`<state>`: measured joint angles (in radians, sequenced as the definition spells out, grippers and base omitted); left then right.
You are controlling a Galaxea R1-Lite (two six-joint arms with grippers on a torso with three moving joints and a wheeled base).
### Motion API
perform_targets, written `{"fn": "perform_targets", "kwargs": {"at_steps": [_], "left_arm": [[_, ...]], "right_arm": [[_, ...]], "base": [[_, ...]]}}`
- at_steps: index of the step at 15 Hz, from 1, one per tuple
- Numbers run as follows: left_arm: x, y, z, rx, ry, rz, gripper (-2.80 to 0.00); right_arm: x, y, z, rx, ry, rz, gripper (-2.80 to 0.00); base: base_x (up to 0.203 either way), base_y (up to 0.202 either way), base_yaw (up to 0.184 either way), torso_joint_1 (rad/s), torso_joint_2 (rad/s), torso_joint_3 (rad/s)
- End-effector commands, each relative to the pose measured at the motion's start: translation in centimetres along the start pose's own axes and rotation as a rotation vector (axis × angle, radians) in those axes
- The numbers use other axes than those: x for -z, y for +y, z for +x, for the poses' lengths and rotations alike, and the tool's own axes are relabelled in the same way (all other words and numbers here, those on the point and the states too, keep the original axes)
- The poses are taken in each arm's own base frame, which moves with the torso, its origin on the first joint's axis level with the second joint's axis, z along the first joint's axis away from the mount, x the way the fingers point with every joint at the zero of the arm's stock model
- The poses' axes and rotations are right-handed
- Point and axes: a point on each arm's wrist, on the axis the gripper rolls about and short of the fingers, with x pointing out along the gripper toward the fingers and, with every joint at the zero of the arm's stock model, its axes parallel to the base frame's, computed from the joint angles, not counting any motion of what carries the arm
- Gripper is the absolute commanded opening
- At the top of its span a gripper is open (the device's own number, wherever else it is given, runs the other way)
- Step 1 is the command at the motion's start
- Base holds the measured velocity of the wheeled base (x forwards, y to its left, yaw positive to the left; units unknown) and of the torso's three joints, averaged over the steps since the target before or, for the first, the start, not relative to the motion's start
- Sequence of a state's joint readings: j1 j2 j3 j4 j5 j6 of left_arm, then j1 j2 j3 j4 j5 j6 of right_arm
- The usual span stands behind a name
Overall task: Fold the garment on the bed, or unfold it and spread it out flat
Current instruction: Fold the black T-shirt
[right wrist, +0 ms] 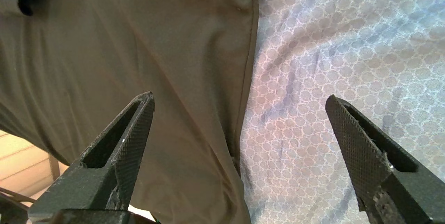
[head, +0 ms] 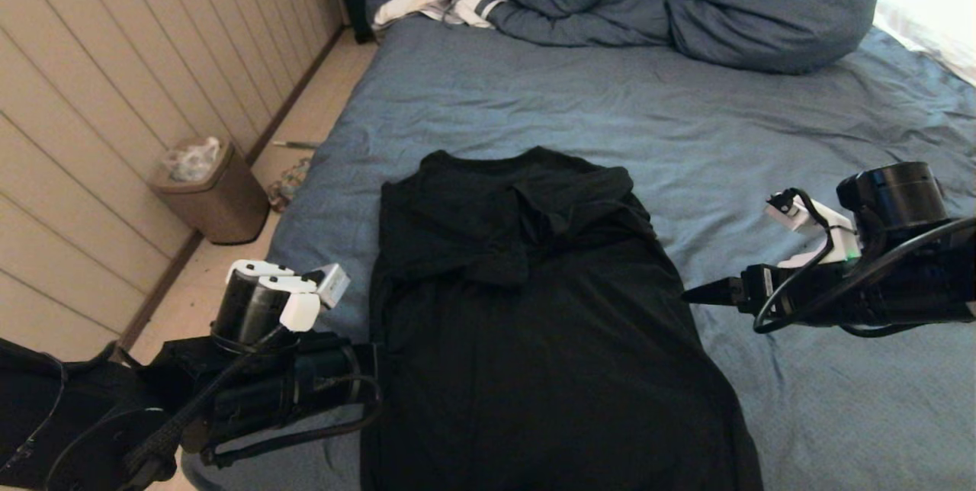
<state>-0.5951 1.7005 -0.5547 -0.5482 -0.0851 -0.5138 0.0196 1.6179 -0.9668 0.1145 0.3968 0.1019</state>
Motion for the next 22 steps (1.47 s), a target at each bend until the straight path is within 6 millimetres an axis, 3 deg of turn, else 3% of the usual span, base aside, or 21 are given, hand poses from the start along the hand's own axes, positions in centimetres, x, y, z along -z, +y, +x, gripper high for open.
{"fn": "perform_targets", "kwargs": {"at_steps": [1,6,22], "left_arm": [[-0.7,-0.5,-1.3,0.018,-0.035,0.000,-2.80],[-2.9,-1.8,-4.5,0.028,-0.067,-0.002,-2.80],[-3.3,-1.8,-3.3,0.011,-0.042,-0.005,-2.80]], "right_arm": [[0.1,0.0,0.1,-0.005,0.005,0.003,0.00],[0.1,0.1,0.4,-0.029,0.017,0.001,0.00],[1.2,-0.4,2.1,-0.089,0.022,-0.003,0.00]], "base": [[0.000,0.000,0.000,0.000,0.00,0.000],[0.000,0.000,0.000,0.000,0.00,0.000],[0.000,0.000,0.000,0.000,0.00,0.000]]}}
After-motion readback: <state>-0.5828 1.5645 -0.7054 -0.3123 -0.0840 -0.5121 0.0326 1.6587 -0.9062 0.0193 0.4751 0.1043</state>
